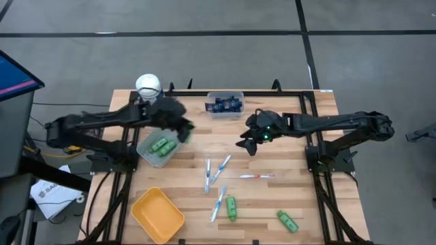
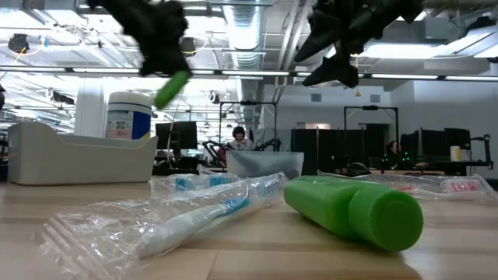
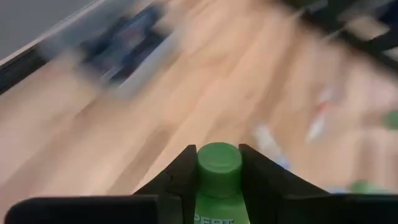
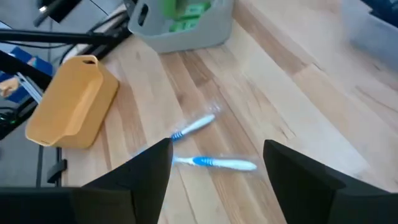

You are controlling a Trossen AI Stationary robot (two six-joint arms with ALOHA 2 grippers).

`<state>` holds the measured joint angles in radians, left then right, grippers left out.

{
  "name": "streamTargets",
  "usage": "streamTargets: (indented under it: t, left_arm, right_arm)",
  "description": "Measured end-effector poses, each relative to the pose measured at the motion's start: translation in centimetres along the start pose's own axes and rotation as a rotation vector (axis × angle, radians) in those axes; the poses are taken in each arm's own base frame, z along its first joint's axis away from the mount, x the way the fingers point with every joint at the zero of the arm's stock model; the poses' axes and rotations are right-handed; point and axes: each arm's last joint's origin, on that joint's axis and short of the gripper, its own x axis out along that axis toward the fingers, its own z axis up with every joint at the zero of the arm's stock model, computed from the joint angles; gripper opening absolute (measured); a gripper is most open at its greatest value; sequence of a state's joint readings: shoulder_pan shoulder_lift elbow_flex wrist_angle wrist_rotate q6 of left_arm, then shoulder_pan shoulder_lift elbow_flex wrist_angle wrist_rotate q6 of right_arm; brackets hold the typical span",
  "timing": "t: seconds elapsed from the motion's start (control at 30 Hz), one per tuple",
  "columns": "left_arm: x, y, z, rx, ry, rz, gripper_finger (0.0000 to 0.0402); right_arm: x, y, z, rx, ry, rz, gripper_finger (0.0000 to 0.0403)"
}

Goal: Pick & Place Travel size toiletries
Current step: Put the green shampoo into the gray bin

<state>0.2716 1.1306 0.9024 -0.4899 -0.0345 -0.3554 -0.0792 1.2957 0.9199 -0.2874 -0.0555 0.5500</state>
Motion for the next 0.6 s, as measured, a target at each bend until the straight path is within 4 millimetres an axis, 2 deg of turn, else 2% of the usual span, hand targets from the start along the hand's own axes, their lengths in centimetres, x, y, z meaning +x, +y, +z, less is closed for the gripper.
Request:
streamTargets:
  t: [0.13, 0.23, 0.33, 0.47, 0.6]
  left_arm:
    - [-2.6, 1.0, -1.9, -0.064, 0.088, 0.187, 0.0086]
    - [-3.4, 1.5, -2.8, -0.070, 0.140, 0.286, 0.0089]
    - [-3.4, 1.8, -3.4, -0.057, 0.211, 0.334, 0.0089]
    - [-2.1, 2.1, -4.5, -0.046, 0.273, 0.361, 0.0090]
    - [-0.9, 2.7, -6.2, -0.084, 0.348, 0.386, 0.0091]
  right_arm:
    - [0.0, -0.1, -0.2, 0.024, 0.019, -0.011, 0.0231]
    - [0.0, -0.3, -0.6, 0.031, 0.058, -0.036, 0.0226]
    - [-0.1, -0.8, -1.4, 0.064, 0.140, -0.090, 0.0225]
    - [-0.5, -1.3, -2.8, 0.105, 0.268, -0.172, 0.0224]
    - [-1.0, -0.8, -4.6, 0.145, 0.428, -0.192, 0.0224]
